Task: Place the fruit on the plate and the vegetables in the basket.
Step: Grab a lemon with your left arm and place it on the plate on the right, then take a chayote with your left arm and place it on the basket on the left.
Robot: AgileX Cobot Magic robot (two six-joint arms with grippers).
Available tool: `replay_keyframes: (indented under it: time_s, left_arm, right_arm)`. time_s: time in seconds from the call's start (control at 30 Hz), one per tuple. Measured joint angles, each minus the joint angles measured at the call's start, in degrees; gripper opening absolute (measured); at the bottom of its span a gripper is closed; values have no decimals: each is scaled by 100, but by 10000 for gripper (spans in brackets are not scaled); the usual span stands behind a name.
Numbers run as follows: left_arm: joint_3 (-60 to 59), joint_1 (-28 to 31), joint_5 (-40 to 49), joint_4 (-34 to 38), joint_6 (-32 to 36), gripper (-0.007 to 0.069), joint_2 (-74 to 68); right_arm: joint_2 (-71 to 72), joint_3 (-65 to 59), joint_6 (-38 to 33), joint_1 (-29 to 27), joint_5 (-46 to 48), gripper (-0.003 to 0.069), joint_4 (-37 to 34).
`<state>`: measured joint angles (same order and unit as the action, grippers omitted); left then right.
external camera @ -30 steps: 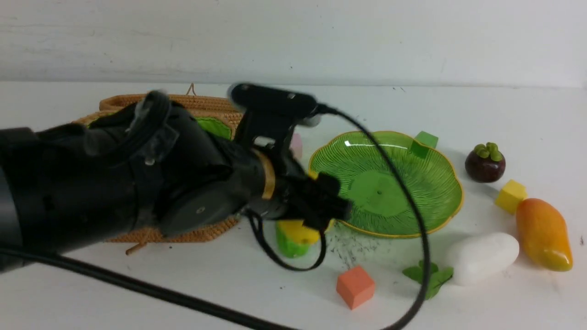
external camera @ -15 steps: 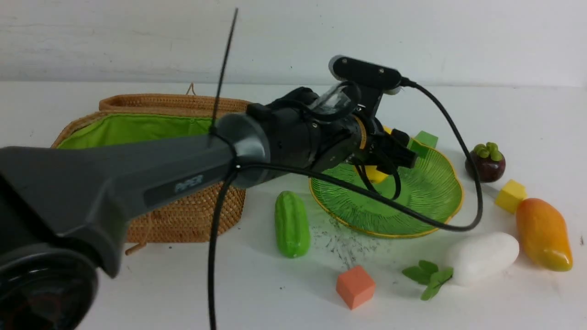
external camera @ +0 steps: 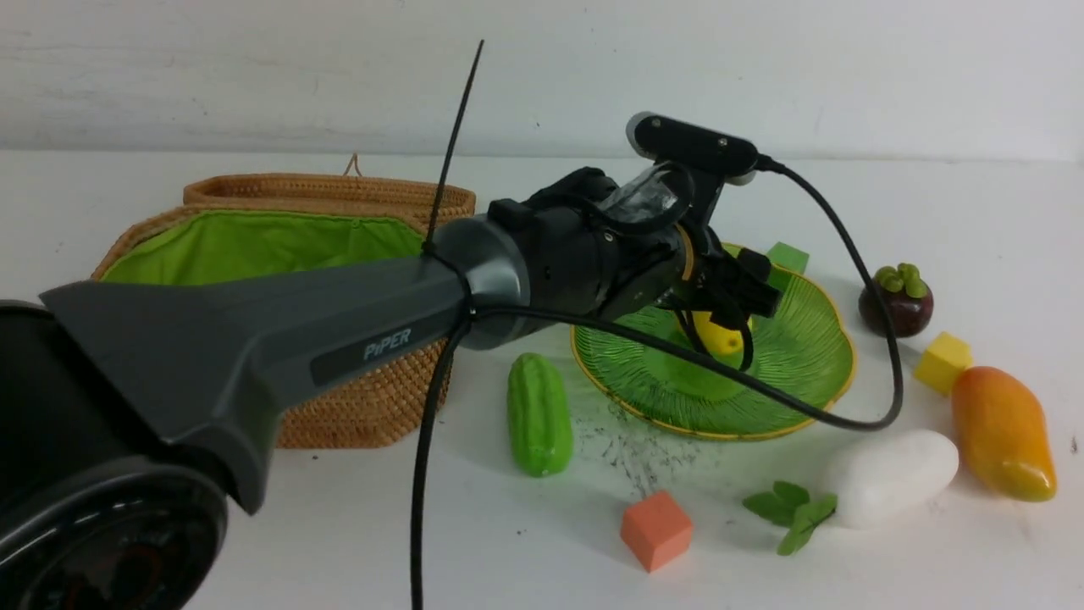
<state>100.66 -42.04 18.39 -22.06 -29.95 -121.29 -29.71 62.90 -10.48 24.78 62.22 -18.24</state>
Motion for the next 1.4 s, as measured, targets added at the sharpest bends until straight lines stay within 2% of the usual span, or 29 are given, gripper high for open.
replay_keyframes:
  time_s: [0.13,0.2,0.23,0.27,0.37,0.4,0.6,0.7,0.83,0.97,1.0,1.2,1.33,1.4]
  left_arm:
    - [0,-49,992,376,0,459,423]
    - [0,-99,1573,653,0,334,706]
    - [0,-124,2052,873,2,231,939]
    - [0,-139,2253,960,18,200,1034]
    - [7,-167,3224,1292,274,-6,1462]
    - [7,-167,3488,1355,404,-13,1567]
    - [-301,-167,4590,1645,835,-13,2213]
    - [-777,-167,4757,1753,837,-13,2514]
    - [-1401,-167,4420,1818,719,-9,2496]
    - [-1503,-129,3935,1818,593,49,2073]
    - [-1503,-87,3630,1796,567,113,1835]
    - [-1510,113,2872,1663,320,377,1236]
    - [-1521,362,2413,1658,101,498,1053]
    - [-1521,411,2281,1615,73,513,959]
  right_arm:
    - [0,0,0,0,24,178,0]
    - [0,0,13,0,73,178,0]
    - [0,0,44,0,102,178,0]
    - [0,0,82,0,112,178,0]
    - [0,0,227,0,142,178,0]
    - [0,0,251,0,154,178,0]
    - [0,0,295,0,236,178,0]
    - [0,0,295,0,314,179,0]
    - [0,0,295,0,369,180,0]
    - [0,0,295,0,378,180,0]
    - [0,0,295,0,392,180,0]
    - [0,0,295,0,539,180,0]
    - [0,0,295,0,677,180,0]
    - [0,0,295,0,702,180,0]
